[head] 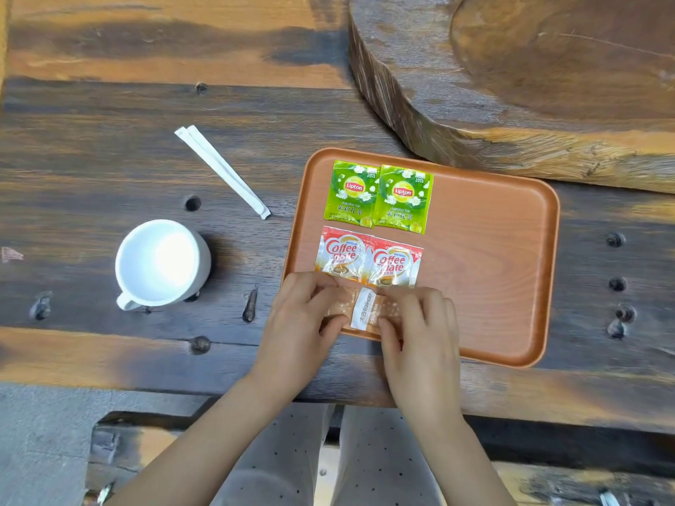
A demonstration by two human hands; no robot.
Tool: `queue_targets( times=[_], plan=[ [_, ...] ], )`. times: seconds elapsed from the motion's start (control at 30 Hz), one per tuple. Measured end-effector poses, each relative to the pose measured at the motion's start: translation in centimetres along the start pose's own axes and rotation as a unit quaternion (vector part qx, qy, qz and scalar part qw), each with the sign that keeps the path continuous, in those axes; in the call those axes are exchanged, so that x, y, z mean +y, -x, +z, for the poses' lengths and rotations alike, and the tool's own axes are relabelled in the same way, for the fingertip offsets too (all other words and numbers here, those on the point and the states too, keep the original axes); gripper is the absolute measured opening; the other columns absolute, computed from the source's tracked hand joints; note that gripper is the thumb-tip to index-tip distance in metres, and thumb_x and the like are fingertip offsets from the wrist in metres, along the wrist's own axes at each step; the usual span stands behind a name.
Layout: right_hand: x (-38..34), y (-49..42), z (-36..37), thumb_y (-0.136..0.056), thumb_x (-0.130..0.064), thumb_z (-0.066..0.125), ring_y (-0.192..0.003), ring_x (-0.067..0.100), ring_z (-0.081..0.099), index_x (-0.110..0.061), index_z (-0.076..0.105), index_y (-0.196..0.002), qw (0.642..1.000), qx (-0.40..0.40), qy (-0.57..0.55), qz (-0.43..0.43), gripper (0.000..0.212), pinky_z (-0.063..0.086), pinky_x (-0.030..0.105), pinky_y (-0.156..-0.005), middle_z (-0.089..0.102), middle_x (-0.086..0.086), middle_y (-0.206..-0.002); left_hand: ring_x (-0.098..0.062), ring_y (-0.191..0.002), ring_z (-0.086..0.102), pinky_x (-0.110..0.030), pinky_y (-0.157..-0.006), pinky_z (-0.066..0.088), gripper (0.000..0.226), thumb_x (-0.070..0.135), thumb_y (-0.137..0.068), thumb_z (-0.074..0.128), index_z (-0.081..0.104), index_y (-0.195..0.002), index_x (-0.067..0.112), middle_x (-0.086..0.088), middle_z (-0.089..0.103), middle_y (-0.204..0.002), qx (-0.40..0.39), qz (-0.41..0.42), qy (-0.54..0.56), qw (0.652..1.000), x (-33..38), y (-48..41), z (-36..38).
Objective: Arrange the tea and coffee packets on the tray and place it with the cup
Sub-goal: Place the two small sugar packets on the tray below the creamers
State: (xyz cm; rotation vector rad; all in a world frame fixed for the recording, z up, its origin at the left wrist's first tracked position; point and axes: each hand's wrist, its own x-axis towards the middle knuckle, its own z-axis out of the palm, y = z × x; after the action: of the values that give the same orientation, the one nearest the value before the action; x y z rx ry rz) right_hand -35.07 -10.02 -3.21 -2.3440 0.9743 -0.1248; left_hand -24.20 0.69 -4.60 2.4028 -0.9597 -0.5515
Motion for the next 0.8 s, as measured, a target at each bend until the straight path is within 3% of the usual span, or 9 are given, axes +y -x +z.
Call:
queue_targets(
  times=[0.1, 0.33, 0.53, 0.6, 0.7, 0.8],
  plan=[
    [0.6, 0.1, 1.0, -0.081, -0.009, 0.063, -0.094, 0.017, 0.045, -0.019, 0.066, -0.107, 0.998, -0.013, 0.004, -0.059, 0.028, 0.042, 0.031, -0.08, 0.061, 0.003, -0.101, -0.014, -0.097, 0.046, -0.02, -0.085, 0.037, 0.024, 0.016, -0.069, 0.069, 0.069, -0.093, 0.015, -0.002, 0.062, -0.097, -0.002, 0.0, -0.003, 1.0, 0.0, 0.0, 0.0],
    [1.7, 0.4, 1.4, -0.077, 0.002, 0.067, -0.097, 0.017, 0.047, -0.02, 0.068, -0.109, 0.996, -0.02, -0.031, -0.081, 0.038, 0.046, 0.032, -0.082, 0.062, 0.004, -0.105, -0.013, -0.098, 0.044, -0.02, -0.085, 0.037, 0.025, 0.015, -0.069, 0.07, 0.068, -0.093, 0.017, 0.0, 0.062, -0.098, 0.0, 0.001, 0.001, 1.0, -0.1, -0.1, 0.0],
    [1.5, 0.0, 1.2, -0.081, -0.004, 0.064, -0.095, 0.019, 0.048, -0.019, 0.067, -0.108, 0.995, -0.04, -0.03, -0.083, 0.031, 0.048, 0.037, -0.08, 0.06, 0.004, -0.103, -0.012, -0.1, 0.044, -0.023, -0.085, 0.04, 0.023, 0.017, -0.072, 0.067, 0.068, -0.094, 0.018, 0.001, 0.062, -0.101, -0.018, 0.005, 0.0, 1.0, -0.1, -0.3, -0.2],
    [1.0, -0.1, 0.8, -0.084, -0.008, 0.059, -0.095, 0.019, 0.048, -0.018, 0.066, -0.108, 0.995, -0.045, -0.025, -0.085, 0.027, 0.046, 0.037, -0.081, 0.059, 0.004, -0.102, -0.012, -0.102, 0.045, -0.014, -0.089, 0.035, 0.022, 0.022, -0.075, 0.063, 0.068, -0.097, 0.017, 0.001, 0.062, -0.103, -0.025, 0.007, 0.015, 1.0, -0.2, -0.6, -1.2],
    [-0.8, -1.3, 0.0, -0.087, -0.017, 0.051, -0.095, 0.016, 0.047, -0.015, 0.065, -0.103, 0.994, -0.045, -0.053, -0.084, 0.022, 0.04, 0.027, -0.085, 0.058, 0.002, -0.099, -0.012, -0.099, 0.046, -0.005, -0.09, 0.025, 0.026, 0.028, -0.078, 0.056, 0.069, -0.096, 0.015, 0.001, 0.063, -0.102, 0.023, -0.002, 0.019, 1.0, -0.8, -1.7, -4.5],
    [-3.9, -4.3, 0.1, -0.086, -0.019, 0.053, -0.092, 0.019, 0.051, -0.013, 0.064, -0.096, 0.99, -0.04, -0.08, -0.105, 0.016, 0.037, 0.023, -0.081, 0.061, 0.003, -0.093, -0.013, -0.094, 0.05, -0.009, -0.082, 0.031, 0.024, 0.028, -0.079, 0.055, 0.069, -0.095, 0.016, 0.005, 0.062, -0.094, 0.095, -0.053, 0.015, 0.994, -2.0, -2.8, -8.5]
  ],
)
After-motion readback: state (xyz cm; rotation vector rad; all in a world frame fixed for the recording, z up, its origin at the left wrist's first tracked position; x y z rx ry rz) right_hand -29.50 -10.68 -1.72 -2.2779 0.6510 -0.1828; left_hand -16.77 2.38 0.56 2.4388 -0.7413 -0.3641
